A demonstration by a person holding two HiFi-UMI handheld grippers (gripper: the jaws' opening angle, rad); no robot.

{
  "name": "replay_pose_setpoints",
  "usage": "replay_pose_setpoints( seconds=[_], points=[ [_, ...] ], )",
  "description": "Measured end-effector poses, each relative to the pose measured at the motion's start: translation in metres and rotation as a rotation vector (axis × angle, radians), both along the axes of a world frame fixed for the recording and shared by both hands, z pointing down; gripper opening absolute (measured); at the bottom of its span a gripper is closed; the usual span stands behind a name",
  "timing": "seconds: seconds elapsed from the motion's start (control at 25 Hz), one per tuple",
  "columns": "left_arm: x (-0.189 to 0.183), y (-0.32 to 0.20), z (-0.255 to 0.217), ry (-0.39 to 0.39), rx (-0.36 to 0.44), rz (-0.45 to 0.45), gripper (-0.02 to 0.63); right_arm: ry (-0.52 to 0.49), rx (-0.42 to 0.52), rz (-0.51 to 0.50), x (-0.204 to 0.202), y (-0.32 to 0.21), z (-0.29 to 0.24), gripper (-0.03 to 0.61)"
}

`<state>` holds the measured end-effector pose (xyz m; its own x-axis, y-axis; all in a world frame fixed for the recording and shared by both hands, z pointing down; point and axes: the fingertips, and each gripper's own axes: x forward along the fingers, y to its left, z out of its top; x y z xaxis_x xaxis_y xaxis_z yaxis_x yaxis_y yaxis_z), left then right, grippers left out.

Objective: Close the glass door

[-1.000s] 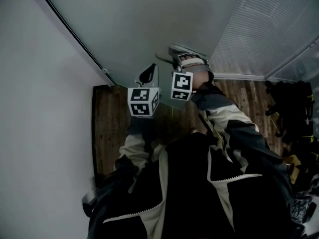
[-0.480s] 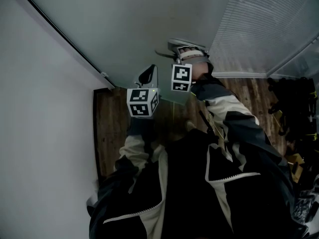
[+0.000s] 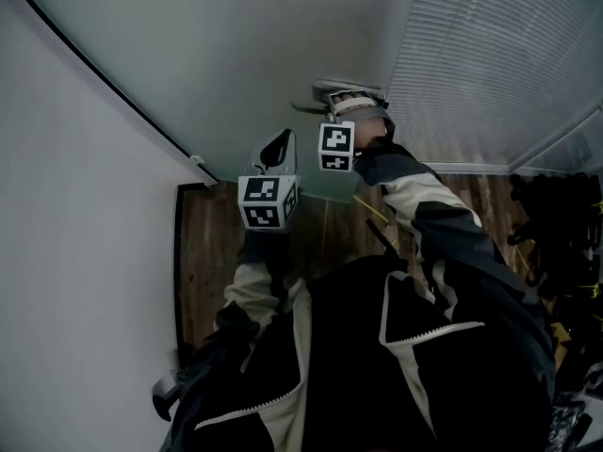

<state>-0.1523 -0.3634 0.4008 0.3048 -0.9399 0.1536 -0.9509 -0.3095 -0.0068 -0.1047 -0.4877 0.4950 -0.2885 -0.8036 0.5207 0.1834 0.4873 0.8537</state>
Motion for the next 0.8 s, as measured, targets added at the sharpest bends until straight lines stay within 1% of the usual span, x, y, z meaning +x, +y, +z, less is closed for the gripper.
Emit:
replay_pose_setpoints(
  seconds=[0.08, 0.2, 0.4, 0.64, 0.8],
  points=[
    [0.008, -0.011, 0.0, -0.007, -0.001, -0.012, 0.0, 0.02, 0.012, -0.014, 0.005, -0.02, 0.0, 0.151],
    [0.016, -0.025, -0.001, 0.004, -0.004, -0.028, 0.0, 0.041, 0.033, -0.036, 0.008, -0.047, -0.001, 0.149],
    [0.025, -0.043, -0.001, 0.034, -0.016, -0.064, 0.0, 0.032, 0.046, -0.063, 0.006, -0.089, 0.0, 0.147],
    [0.03, -0.052, -0.004, 0.015, -0.024, -0.119, 0.0, 0.063, 0.082, -0.088, 0.008, -0.136, 0.0, 0.143],
    [0.029, -0.049, 0.008, 0.002, -0.043, -0.151, 0.0, 0.088, 0.107, -0.105, 0.004, -0.158, 0.001, 0.14]
  ],
)
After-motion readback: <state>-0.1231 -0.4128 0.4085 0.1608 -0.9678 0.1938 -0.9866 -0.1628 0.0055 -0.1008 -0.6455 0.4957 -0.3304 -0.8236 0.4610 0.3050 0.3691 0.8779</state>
